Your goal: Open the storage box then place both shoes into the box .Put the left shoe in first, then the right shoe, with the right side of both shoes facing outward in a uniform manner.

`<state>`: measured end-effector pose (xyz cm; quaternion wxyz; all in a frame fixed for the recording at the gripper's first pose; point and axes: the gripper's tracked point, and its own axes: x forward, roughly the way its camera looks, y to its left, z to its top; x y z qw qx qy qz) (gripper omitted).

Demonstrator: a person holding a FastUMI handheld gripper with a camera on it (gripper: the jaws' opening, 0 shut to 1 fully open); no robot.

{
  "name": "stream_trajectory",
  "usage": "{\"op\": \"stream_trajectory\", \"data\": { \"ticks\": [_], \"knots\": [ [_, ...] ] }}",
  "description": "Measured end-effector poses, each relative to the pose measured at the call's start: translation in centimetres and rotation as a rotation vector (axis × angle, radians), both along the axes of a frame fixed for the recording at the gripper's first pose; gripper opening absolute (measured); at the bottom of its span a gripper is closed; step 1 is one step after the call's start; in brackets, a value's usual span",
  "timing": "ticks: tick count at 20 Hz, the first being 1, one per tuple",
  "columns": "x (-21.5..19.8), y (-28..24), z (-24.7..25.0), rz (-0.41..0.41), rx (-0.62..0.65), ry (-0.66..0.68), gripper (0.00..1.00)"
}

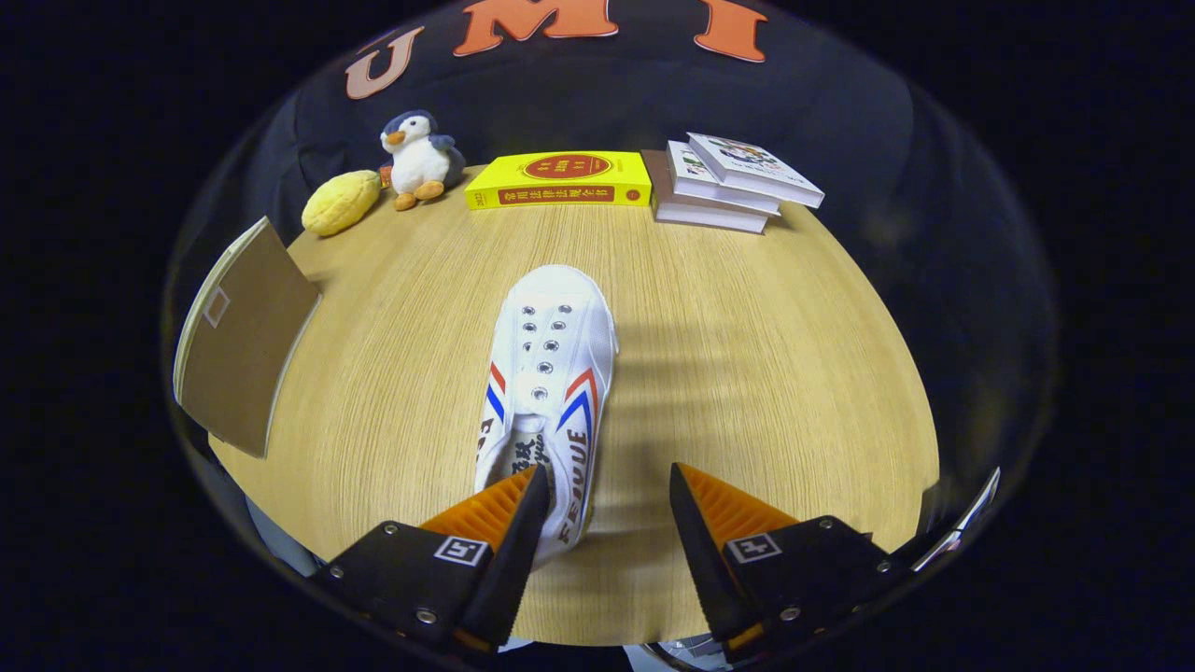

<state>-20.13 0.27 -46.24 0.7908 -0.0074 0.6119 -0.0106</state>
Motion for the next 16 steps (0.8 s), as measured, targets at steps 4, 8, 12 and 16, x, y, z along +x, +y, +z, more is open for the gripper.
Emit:
{"op": "stream_trajectory", "data": {
  "ticks": [4, 8, 12, 16],
  "knots": [
    [0.8, -0.1, -0.9, 0.078, -0.023, 0.003, 0.72],
    [1.9, -1.4, -1.2, 0.08, -0.073, -0.07, 0.61],
    [3.4, -2.6, -2.2, 0.033, -0.02, -0.154, 0.43],
    [4.9, -2.5, -3.4, 0.071, 0.044, -0.158, 0.38]
  ]
}}
